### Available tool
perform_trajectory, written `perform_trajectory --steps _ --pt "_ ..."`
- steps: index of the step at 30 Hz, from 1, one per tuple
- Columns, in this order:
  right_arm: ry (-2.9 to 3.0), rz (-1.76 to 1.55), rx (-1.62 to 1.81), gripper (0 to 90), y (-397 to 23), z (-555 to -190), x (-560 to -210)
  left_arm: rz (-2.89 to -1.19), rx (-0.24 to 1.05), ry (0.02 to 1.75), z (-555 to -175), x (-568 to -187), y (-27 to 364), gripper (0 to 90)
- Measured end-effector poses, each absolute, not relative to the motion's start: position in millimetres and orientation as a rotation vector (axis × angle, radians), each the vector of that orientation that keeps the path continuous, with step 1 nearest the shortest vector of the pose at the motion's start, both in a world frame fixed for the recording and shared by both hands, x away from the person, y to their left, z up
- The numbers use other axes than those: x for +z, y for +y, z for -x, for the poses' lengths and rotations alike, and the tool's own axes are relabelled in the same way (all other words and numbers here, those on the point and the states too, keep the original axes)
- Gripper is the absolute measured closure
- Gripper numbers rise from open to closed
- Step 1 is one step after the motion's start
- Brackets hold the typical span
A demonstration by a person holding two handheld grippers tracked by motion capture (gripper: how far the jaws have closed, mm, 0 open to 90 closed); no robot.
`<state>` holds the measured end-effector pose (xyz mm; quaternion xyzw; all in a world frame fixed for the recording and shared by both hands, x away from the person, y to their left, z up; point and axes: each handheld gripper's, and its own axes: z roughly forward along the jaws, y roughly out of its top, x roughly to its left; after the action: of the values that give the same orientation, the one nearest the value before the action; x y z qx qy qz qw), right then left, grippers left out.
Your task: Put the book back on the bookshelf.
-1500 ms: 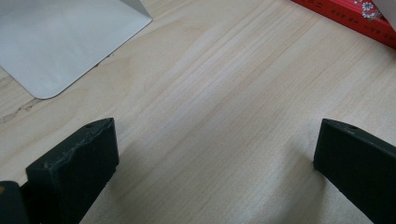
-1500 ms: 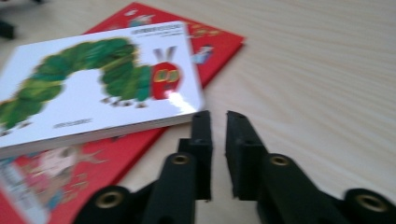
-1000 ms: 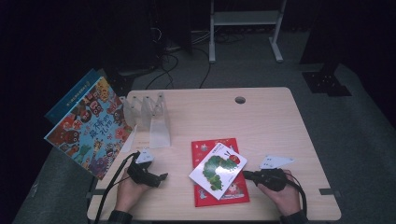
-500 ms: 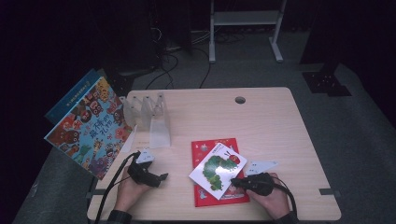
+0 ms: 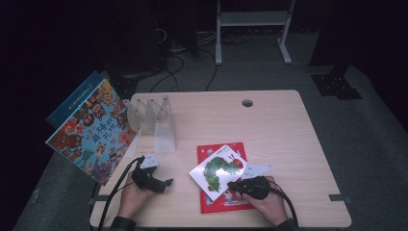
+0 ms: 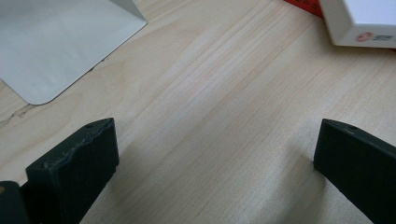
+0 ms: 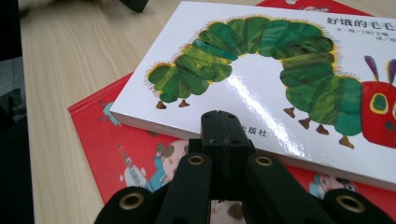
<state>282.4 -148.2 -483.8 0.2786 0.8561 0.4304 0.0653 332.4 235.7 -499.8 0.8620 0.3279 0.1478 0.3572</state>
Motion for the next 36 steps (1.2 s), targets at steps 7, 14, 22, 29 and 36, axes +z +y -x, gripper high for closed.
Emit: perform_trajectory --steps 7,14,22,29,36 --pt "2.581 -0.845 1.313 89.5 -132.8 -291.0 -484.2 -2.232 0.374 0.837 -332.3 -499.5 235.4 0.0" --pt "2.583 -0.852 1.321 89.5 -123.4 -298.6 -484.3 -2.237 0.368 0.825 -332.7 -499.5 234.8 0.0" --pt "2.49 -0.893 1.309 83.6 -148.4 -303.6 -472.5 -2.237 0.366 0.815 -332.9 -499.7 234.6 0.0" --pt "2.451 -0.925 1.288 66.9 -168.0 -305.7 -472.5 -2.246 0.341 0.827 -334.7 -496.4 231.3 0.0" --pt "2.474 -0.909 1.259 67.0 -165.4 -300.9 -478.4 -2.213 0.278 0.789 -342.5 -482.8 216.9 0.0"
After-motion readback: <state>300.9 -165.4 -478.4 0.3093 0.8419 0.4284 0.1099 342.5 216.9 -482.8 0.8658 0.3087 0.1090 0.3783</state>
